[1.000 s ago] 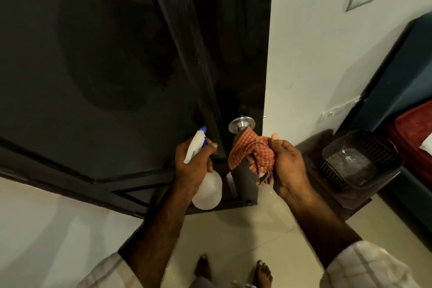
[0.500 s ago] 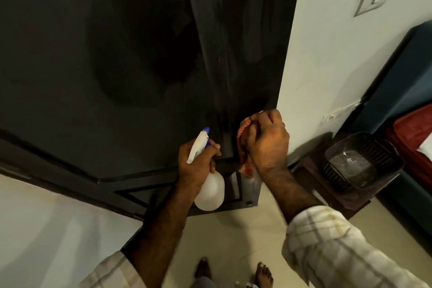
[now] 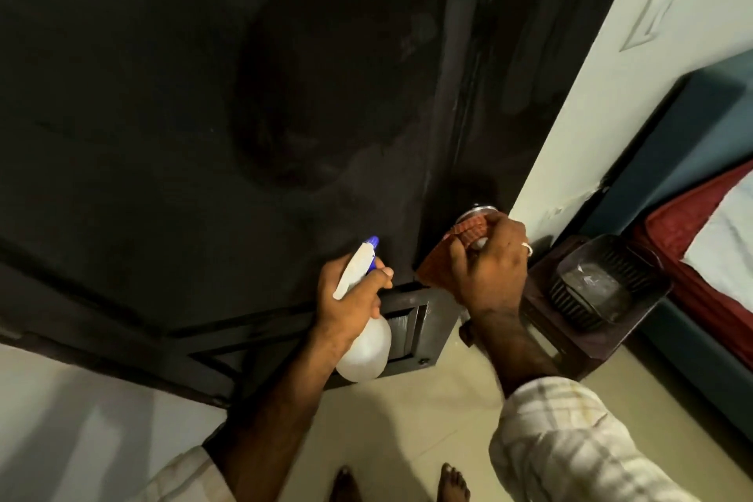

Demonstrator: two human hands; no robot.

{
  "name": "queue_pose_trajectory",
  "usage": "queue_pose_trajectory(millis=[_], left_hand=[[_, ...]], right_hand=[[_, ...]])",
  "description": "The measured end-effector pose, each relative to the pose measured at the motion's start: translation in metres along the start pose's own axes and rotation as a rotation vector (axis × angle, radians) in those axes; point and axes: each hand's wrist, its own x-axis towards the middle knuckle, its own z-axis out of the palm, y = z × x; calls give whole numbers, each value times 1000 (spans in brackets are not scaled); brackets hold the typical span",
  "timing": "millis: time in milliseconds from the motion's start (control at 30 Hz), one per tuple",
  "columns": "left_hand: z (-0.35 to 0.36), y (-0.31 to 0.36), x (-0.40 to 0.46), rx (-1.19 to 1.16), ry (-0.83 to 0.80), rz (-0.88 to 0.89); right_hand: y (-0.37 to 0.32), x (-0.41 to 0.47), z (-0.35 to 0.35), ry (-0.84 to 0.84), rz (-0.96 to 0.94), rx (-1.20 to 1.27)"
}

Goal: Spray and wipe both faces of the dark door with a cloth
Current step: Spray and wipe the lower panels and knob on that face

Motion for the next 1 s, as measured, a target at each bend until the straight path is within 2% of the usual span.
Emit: queue_pose_trajectory(millis=[67,233,300,367,433,500,633,767,867,1000], left_hand=[[-9,0,1,-7,-27,-7],[-29,-5,4,15,-45,-34],[-33,-7,6,26,-52,-47],[-33,-7,8,43,-58,-54],[-32,-6,11,52,-62,-54],[-31,-4,12,49,-65,-46],[-26,-1,14,67,-74,-40],[-17,2,14,86,-51,-18],[-7,5,13,65,-42,-40],[14,7,11,65,-42,-22]], right_hand=[[-9,-2,-3,47,133,267],[-37,12,9,209,860,838],[-41,24,10,171,1044,1211],[-38,30,2,6,1125,1520],[-29,24,-11,-154,1200,1601],[-17,12,-19,-228,1213,1602],[-3,-13,-28,-255,1197,1457],[9,-12,-35,-112,1050,1464],[11,2,-52,-90,793,1165],[2,20,-60,-295,526,691]])
